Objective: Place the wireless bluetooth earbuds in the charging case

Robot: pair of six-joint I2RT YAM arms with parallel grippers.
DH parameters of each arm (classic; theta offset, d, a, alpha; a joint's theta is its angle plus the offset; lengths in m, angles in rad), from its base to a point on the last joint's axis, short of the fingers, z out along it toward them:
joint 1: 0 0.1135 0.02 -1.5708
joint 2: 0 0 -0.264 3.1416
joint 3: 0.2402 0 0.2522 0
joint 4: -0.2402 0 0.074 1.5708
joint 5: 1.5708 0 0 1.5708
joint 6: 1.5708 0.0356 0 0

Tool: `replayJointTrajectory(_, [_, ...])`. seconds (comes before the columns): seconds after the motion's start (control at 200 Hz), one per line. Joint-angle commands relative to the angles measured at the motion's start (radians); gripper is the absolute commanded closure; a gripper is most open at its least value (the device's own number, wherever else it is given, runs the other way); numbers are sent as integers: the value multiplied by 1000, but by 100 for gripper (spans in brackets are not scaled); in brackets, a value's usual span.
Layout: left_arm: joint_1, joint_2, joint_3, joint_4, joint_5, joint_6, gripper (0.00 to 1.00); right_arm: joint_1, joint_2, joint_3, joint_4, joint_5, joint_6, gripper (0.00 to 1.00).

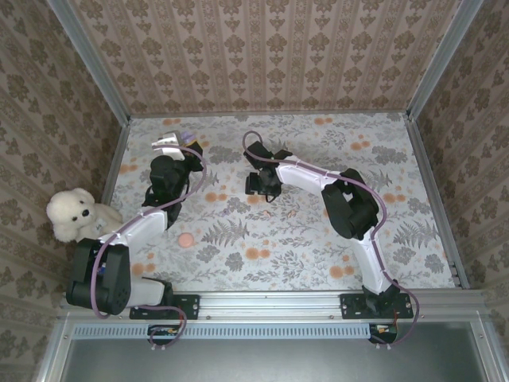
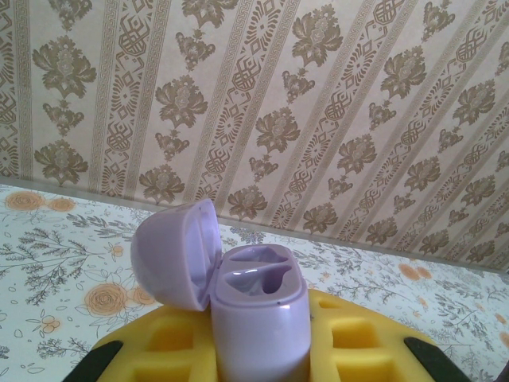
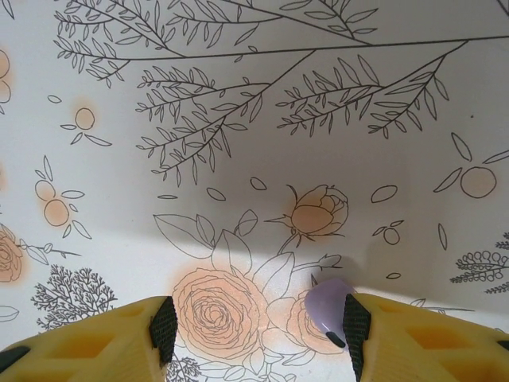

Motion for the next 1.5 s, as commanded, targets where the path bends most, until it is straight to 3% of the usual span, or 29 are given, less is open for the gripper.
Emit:
replayJointTrajectory(0.0, [-7, -10, 27, 25, -9, 18, 100, -4, -9, 10, -59, 50, -46, 39])
replayJointTrajectory(0.425, [-8, -14, 23, 24, -9, 16, 100, 8, -34, -10, -71, 165, -350, 44])
replayJointTrajectory(1.105, [-9, -8, 30, 16, -12, 18, 100, 37, 70, 90, -159, 189, -419, 57])
replayJointTrajectory(1.495, [-9, -10, 32, 17, -12, 21, 100, 37, 140, 201, -268, 207, -436, 60])
